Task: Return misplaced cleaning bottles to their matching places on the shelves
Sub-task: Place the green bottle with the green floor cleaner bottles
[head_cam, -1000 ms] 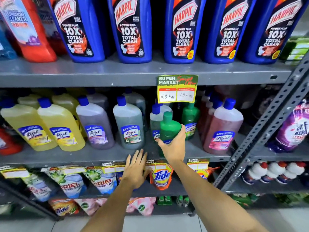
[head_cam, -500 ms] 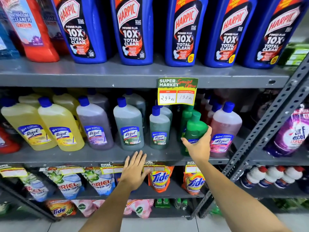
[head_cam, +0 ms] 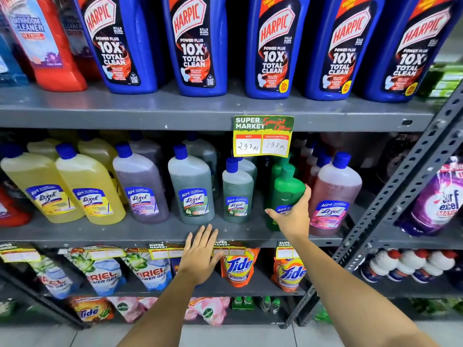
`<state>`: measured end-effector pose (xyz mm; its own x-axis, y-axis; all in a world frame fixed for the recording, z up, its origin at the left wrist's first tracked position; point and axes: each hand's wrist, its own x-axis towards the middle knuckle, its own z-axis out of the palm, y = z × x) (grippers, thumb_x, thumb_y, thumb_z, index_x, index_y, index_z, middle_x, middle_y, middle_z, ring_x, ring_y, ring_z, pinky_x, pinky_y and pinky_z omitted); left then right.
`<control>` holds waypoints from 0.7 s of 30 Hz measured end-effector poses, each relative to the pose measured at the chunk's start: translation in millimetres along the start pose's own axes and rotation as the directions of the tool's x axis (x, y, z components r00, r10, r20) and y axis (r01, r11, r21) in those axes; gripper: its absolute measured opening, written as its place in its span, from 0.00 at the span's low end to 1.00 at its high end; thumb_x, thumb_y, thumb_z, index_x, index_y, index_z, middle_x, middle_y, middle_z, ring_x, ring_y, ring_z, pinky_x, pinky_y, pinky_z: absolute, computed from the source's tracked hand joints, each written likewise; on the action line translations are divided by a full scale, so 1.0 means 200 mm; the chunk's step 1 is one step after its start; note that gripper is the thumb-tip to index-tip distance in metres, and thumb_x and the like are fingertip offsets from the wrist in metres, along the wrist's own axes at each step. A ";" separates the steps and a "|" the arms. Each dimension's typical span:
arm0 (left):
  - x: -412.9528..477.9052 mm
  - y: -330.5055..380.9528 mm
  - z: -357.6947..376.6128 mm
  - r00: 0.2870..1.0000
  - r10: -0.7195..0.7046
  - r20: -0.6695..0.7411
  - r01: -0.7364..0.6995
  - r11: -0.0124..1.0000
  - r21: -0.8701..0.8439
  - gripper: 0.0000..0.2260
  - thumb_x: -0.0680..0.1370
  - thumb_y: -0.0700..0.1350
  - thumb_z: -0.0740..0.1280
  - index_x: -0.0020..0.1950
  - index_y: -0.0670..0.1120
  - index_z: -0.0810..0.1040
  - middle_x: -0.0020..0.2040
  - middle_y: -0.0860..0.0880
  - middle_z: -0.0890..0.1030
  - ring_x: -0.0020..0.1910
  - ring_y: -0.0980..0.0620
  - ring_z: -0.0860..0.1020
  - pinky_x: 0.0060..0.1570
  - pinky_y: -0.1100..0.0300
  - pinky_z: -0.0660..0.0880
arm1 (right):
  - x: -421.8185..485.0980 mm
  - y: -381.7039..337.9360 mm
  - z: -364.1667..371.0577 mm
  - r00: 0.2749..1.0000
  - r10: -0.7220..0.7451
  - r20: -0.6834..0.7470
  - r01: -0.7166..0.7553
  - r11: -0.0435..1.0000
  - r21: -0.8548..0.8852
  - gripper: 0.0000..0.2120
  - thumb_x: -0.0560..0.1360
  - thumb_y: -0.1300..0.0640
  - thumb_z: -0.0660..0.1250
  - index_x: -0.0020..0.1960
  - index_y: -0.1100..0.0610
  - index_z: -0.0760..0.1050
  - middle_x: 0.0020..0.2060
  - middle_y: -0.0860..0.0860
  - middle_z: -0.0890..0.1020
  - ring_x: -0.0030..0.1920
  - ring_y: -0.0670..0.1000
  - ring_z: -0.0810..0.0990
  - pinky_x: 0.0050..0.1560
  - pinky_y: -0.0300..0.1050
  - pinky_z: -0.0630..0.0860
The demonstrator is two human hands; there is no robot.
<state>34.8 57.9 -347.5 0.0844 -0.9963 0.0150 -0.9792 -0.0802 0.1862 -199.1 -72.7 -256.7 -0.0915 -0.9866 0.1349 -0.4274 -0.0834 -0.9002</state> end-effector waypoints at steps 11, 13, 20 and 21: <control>0.00 -0.01 0.03 1.000 -0.011 -0.027 0.011 1.000 0.016 0.31 0.80 0.63 0.45 0.79 0.50 0.48 0.80 0.49 0.47 0.78 0.50 0.43 0.74 0.48 0.38 | -0.01 0.00 0.02 1.000 0.001 -0.015 -0.002 0.996 -0.090 0.53 0.58 0.43 0.82 0.72 0.47 0.52 0.66 0.51 0.76 0.60 0.60 0.79 0.60 0.58 0.76; 0.00 0.00 0.03 0.999 -0.015 -0.034 0.016 1.000 0.017 0.30 0.81 0.63 0.47 0.79 0.50 0.48 0.80 0.49 0.47 0.78 0.50 0.43 0.74 0.48 0.38 | -0.02 0.00 0.02 1.000 -0.001 -0.023 -0.001 0.994 -0.112 0.54 0.59 0.41 0.82 0.73 0.47 0.52 0.67 0.51 0.75 0.60 0.60 0.79 0.60 0.59 0.76; -0.03 0.03 -0.02 0.995 0.000 -0.098 -0.003 0.999 -0.033 0.29 0.82 0.60 0.49 0.78 0.47 0.53 0.80 0.47 0.47 0.77 0.50 0.39 0.74 0.50 0.40 | -0.11 0.02 0.00 1.000 -0.020 -0.017 0.019 0.996 -0.092 0.57 0.60 0.42 0.81 0.77 0.50 0.48 0.73 0.55 0.65 0.68 0.60 0.72 0.63 0.60 0.73; -0.05 0.03 -0.04 0.991 0.002 -0.133 -0.010 0.998 -0.058 0.28 0.82 0.60 0.49 0.78 0.47 0.56 0.80 0.47 0.47 0.77 0.50 0.39 0.74 0.51 0.41 | -0.16 0.01 0.00 0.996 -0.057 -0.070 0.051 0.995 -0.084 0.55 0.63 0.41 0.79 0.77 0.51 0.49 0.73 0.55 0.64 0.70 0.59 0.70 0.64 0.60 0.73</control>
<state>28.9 68.0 -338.8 0.1059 -0.9837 0.1455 -0.9677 -0.0683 0.2427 -198.0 -42.0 -263.0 -0.1296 -0.9680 0.2151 -0.5060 -0.1220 -0.8539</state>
